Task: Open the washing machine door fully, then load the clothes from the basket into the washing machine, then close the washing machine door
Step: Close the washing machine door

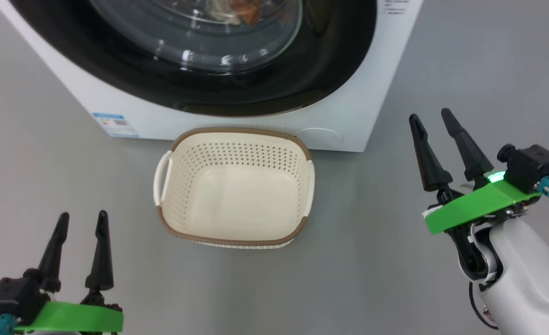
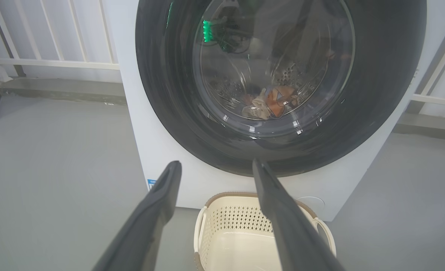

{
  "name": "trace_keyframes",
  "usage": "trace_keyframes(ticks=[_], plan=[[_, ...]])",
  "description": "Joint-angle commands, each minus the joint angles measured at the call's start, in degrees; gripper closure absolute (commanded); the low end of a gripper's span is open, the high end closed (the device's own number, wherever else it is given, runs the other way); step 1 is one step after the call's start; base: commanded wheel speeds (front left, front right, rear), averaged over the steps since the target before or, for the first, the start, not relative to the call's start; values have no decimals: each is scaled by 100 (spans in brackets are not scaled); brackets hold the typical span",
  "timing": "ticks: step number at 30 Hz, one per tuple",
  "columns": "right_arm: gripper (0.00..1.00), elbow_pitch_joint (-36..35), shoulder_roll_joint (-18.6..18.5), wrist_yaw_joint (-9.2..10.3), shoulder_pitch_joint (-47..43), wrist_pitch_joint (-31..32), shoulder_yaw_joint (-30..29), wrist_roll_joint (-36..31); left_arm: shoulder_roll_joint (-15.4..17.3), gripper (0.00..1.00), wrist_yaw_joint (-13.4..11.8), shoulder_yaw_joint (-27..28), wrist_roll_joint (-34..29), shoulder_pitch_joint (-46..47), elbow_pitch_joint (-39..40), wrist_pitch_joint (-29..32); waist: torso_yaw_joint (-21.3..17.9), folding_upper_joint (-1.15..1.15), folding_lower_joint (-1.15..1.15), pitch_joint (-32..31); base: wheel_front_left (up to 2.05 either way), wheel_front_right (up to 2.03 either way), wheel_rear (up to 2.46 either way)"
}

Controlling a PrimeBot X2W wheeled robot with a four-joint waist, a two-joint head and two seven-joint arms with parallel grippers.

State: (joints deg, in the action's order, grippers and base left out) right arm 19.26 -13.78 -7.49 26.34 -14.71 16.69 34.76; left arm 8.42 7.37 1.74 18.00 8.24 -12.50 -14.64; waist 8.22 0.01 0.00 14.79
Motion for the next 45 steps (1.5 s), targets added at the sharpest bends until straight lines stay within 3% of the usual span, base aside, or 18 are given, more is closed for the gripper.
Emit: trace_keyframes(ticks=[1,26,45], plan=[[0,-158,36,0,-128,-29,68,-35,181,0,12,212,-41,-23,108,-36,-229,-1,0,-192,0,0,0],[0,-322,12,0,-1199,-29,43,-76,428,0,12,467,-65,-533,21,-36,-1227,-1,0,-781,0,0,0],[0,-477,-59,0,-1575,-29,-196,-119,486,0,12,581,10,-658,-3,-36,-1481,-1,0,-880,0,0,0]])
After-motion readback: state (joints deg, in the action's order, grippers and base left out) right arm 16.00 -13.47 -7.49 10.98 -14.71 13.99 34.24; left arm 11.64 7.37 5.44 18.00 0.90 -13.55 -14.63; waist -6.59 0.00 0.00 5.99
